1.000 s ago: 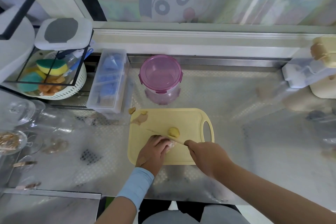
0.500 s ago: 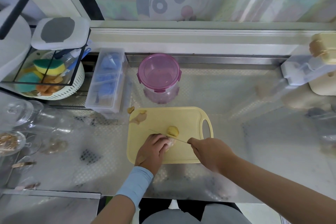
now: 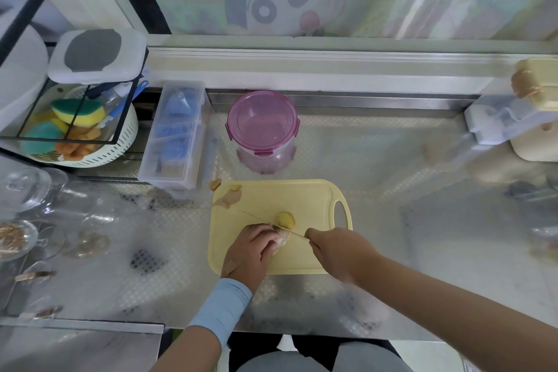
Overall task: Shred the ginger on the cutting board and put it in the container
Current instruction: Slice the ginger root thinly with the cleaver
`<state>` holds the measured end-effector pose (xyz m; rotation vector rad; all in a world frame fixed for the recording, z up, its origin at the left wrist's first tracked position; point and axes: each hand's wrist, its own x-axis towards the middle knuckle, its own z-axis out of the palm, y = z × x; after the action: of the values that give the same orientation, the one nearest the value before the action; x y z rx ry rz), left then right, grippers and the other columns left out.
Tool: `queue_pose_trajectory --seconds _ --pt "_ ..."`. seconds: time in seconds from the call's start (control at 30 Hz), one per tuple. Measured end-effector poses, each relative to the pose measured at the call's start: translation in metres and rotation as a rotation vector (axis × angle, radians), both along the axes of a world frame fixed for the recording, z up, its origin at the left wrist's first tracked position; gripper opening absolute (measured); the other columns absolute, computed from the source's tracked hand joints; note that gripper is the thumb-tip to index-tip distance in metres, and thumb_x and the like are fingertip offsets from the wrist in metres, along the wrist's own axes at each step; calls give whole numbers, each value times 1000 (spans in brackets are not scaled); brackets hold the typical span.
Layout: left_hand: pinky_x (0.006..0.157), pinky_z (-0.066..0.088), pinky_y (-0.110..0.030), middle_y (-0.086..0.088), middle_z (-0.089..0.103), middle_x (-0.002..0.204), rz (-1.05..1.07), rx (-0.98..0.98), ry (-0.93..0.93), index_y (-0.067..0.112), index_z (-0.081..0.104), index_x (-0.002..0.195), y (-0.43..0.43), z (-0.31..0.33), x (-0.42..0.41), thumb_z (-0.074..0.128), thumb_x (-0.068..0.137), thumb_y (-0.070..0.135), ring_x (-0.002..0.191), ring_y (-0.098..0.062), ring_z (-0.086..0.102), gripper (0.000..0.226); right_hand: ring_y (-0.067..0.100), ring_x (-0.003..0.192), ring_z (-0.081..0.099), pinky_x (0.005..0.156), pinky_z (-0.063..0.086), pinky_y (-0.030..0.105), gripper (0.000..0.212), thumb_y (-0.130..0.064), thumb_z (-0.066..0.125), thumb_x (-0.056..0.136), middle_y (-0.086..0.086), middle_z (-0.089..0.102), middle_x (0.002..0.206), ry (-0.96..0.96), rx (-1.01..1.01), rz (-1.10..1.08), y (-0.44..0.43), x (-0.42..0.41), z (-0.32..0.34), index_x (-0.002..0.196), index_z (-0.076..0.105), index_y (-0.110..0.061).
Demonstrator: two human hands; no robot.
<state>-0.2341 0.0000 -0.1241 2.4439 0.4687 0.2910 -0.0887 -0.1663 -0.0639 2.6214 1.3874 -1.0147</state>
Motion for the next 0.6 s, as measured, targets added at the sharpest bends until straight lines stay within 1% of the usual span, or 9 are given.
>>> queue_pose_trajectory --seconds 0.07,0.13,0.23,0.33,0.4,0.53,0.6 --pt "87 28 -1 13 57 102 2 -13 3 19 71 90 0 0 0 54 87 25 95 -4 48 18 33 68 56 66 55 41 25 -32 29 108 5 52 73 5 9 2 4 2 -1 118 49 -21" --pt "86 30 -2 15 55 103 -4 -19 3 20 70 90 1 -1 0 54 87 25 96 -5 48 17 32 66 53 64 53 39 25 -32 29 108 4 50 72 2 12 4 5 2 -3 117 48 -20" --pt "84 32 -6 17 54 104 -6 -15 -3 20 70 90 1 -2 0 54 88 25 96 -6 49 17 33 65 52 62 53 40 22 -31 30 108 6 53 74 -2 15 3 5 1 -8 117 47 -21" --pt "82 34 -7 15 57 103 11 -25 4 21 70 90 1 -3 0 54 88 25 96 -6 50 17 33 65 52 59 50 38 18 -24 34 106 9 56 77 -20 12 16 18 -1 -18 117 47 -18" --pt "81 35 -9 13 59 103 18 -24 8 21 70 89 1 -5 -1 53 88 26 96 -6 50 18 32 64 52 59 51 38 17 -20 37 105 9 58 77 -30 20 12 27 0 -26 117 48 -18" --pt "82 37 -12 7 60 101 -34 22 -18 15 70 90 2 -4 0 53 89 22 94 -9 49 19 31 65 52 59 46 37 16 -26 31 107 3 50 71 36 46 -40 31 5 -27 108 46 -20" --pt "81 40 -17 4 60 100 -72 65 -31 12 70 91 0 -3 0 51 91 20 93 -11 49 21 30 67 52 59 43 36 17 -28 29 108 1 47 69 66 58 -67 31 7 -25 100 42 -21"
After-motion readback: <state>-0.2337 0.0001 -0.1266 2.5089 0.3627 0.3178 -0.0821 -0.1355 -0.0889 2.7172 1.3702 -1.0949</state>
